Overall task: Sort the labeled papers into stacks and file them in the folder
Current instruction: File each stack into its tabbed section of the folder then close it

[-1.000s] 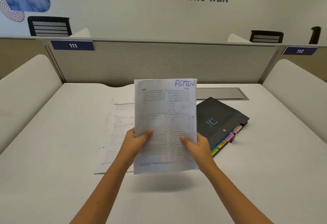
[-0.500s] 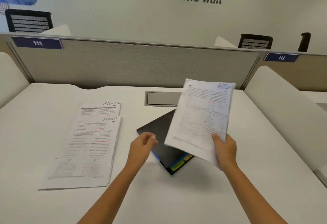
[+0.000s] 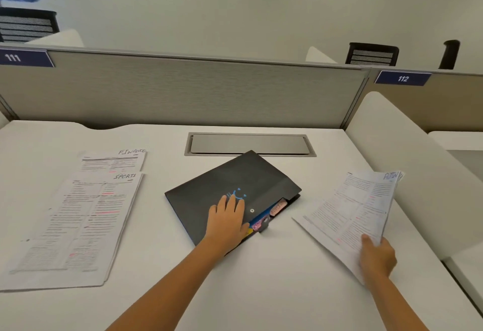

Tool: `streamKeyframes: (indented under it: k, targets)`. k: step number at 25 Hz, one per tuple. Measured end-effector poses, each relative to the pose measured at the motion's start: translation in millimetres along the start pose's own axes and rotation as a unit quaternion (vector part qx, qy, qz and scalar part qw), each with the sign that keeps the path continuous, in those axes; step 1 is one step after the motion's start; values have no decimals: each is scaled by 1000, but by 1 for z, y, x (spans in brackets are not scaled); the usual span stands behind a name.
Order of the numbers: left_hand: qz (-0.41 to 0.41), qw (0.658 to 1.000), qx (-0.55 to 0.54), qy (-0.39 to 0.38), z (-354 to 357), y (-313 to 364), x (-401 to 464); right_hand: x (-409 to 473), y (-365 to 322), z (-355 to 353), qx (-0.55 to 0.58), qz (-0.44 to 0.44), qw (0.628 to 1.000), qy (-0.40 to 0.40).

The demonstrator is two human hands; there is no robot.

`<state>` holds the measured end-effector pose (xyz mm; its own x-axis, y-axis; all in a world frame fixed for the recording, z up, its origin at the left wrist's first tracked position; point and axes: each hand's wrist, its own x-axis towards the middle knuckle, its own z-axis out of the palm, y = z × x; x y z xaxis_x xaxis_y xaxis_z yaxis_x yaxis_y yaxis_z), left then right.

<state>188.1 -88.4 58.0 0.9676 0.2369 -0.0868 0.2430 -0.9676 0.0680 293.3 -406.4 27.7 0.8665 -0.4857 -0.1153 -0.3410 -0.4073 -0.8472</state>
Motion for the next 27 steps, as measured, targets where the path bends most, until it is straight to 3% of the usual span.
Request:
streamKeyframes:
  k: [4,6,10,17,21,23,27]
  targets:
    - [71,991,67,92,-33,-1,10,8,-2,-2,-38,-25,998,-53]
    - [70,991,97,51,-48,-9,15,9,-3,-4,-50,-33,996,-69]
    - [69,984,137,93,-74,-28,30,9,-10,-9,-26,-23,992,-119]
    - [43,979,-119,161,-100,-61,48,6,-72,-32,75,-20,985,-151]
    - [53,973,-162,158,-116,-65,48,-13,-144,-78,110,-54,973,-193]
    - [60,970,-171,164,-122,-67,39,-32,-172,-108,56,-76,962,-255]
    - [60,975,-160,139,-119,-62,42,-48,-201,-113,-156,-128,914,-351]
